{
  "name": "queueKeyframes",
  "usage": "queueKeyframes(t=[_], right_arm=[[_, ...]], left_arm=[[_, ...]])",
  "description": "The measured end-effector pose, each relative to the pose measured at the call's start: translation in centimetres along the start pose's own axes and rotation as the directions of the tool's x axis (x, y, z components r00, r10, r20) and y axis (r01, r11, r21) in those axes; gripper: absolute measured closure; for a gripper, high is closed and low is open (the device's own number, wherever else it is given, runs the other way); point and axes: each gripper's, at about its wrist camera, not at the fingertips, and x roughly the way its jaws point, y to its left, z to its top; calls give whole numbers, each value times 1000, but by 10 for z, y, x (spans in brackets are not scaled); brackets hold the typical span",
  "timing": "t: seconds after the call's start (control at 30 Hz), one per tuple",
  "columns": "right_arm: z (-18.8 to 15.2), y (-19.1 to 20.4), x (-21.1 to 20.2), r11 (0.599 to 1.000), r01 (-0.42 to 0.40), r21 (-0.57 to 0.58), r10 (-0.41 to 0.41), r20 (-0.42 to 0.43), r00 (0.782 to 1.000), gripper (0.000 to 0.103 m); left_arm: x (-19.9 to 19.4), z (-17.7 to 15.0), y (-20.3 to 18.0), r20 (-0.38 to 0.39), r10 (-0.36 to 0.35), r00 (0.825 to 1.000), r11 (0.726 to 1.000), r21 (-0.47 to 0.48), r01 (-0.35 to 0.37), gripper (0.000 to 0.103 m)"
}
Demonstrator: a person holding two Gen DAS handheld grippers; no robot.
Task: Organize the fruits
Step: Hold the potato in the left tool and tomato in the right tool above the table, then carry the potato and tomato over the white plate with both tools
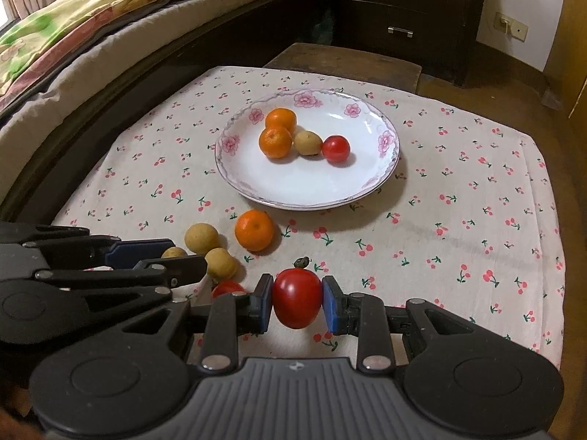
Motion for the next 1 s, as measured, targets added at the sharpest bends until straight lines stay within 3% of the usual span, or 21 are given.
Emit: queueKeyframes(t=[1.0], right_arm=[[17, -2, -6, 1000, 7, 23, -8, 38, 999, 73]], left_arm=[[-8, 23, -5, 41, 32, 999, 999, 43, -33, 73]])
